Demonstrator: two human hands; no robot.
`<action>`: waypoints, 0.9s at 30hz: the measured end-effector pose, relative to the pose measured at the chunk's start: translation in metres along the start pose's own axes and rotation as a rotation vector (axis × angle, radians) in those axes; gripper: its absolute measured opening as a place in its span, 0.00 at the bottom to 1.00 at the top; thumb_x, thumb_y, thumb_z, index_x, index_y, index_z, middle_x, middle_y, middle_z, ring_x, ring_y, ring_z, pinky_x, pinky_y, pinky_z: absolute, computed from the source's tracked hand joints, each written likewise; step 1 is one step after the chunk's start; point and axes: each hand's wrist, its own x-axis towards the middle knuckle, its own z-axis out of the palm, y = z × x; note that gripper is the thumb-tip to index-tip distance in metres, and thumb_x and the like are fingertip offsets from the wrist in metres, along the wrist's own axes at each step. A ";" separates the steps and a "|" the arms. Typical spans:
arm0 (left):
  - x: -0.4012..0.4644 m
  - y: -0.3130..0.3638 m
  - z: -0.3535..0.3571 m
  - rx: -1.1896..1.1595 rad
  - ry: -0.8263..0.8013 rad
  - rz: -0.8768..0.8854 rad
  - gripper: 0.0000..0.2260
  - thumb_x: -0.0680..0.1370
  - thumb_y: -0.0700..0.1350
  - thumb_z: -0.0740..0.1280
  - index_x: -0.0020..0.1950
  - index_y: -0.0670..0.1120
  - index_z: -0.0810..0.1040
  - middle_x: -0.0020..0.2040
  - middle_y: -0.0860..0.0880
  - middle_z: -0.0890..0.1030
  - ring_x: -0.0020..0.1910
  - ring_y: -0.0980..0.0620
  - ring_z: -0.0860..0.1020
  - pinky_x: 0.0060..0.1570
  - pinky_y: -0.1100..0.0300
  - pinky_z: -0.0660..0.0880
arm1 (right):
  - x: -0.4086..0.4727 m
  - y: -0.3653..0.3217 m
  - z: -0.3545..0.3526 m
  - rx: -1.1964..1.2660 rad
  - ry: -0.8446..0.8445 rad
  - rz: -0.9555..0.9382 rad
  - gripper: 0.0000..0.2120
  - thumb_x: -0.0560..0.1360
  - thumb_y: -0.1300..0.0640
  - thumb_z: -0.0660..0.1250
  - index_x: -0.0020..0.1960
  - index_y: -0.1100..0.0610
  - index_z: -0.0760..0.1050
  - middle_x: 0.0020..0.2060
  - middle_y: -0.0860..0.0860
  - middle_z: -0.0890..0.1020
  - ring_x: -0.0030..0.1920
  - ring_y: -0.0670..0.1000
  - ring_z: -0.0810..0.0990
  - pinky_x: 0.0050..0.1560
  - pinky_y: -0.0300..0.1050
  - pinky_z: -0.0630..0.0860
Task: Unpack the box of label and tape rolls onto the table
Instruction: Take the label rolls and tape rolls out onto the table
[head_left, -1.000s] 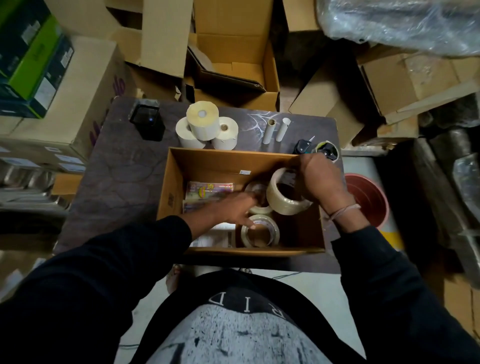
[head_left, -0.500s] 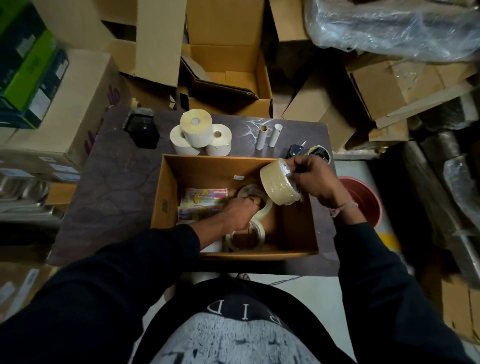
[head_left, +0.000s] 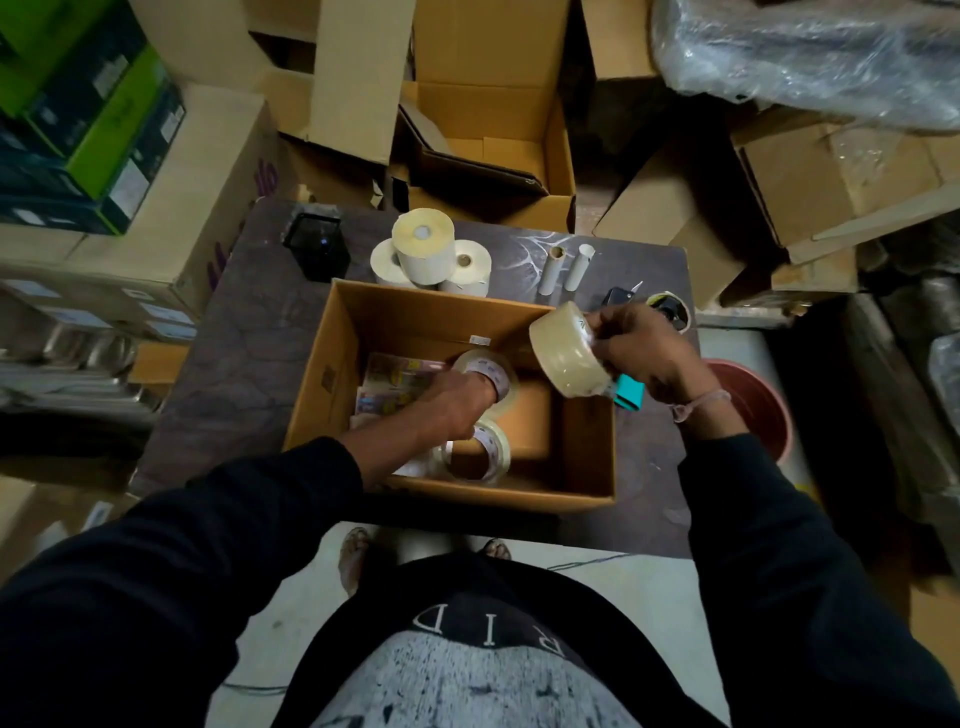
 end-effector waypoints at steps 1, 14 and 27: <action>-0.002 0.001 0.001 0.049 0.021 0.025 0.18 0.81 0.47 0.69 0.69 0.45 0.74 0.65 0.46 0.80 0.63 0.44 0.80 0.56 0.52 0.78 | 0.002 0.001 0.004 -0.039 0.033 0.001 0.11 0.73 0.70 0.68 0.49 0.57 0.83 0.43 0.55 0.86 0.39 0.52 0.83 0.47 0.54 0.83; -0.003 -0.030 0.007 0.353 0.536 0.703 0.07 0.74 0.36 0.70 0.47 0.47 0.79 0.44 0.47 0.77 0.39 0.44 0.76 0.40 0.48 0.76 | -0.005 -0.002 0.000 0.096 0.002 0.038 0.12 0.75 0.71 0.66 0.53 0.59 0.81 0.47 0.58 0.86 0.40 0.52 0.83 0.46 0.53 0.82; -0.042 -0.080 -0.052 0.098 0.434 0.506 0.19 0.79 0.42 0.66 0.69 0.53 0.76 0.61 0.50 0.78 0.54 0.46 0.79 0.35 0.55 0.69 | -0.025 -0.029 -0.003 0.303 0.082 0.112 0.10 0.75 0.73 0.64 0.51 0.64 0.80 0.38 0.58 0.83 0.30 0.50 0.83 0.27 0.39 0.79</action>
